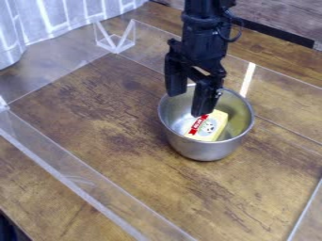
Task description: Remove the yellow object from inside the silver pot and put it on the table
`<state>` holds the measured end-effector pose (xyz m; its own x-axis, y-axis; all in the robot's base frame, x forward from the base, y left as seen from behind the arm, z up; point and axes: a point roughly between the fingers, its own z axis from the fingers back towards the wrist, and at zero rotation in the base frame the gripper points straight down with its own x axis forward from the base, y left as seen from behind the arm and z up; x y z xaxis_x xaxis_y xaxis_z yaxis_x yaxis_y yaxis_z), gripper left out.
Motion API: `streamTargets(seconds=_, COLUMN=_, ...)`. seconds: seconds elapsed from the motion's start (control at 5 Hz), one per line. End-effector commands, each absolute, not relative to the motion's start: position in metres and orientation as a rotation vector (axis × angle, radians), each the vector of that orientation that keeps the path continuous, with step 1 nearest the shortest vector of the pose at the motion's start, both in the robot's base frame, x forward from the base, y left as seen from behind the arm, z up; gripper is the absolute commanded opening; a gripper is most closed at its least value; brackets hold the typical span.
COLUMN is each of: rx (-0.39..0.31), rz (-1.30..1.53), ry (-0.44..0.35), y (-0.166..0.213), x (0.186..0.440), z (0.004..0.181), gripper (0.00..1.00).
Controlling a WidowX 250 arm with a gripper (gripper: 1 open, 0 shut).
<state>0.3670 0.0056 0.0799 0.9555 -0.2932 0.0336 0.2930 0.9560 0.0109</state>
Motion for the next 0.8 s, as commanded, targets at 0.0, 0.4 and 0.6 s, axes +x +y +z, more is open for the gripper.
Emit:
streamTargets(seconds=0.0, rx=0.015, rz=-0.275, ry=-0.100, y=-0.003, x=0.376, z=0.090, gripper=1.00)
streamTargets(seconds=0.4, rx=-0.011, rz=-0.516, ry=-0.115, y=-0.003, x=0.395, z=0.065, gripper=1.00)
streamTargets(seconds=0.6, rx=-0.030, rz=-0.627, ry=-0.121, y=-0.001, x=0.405, z=0.054, gripper=0.00)
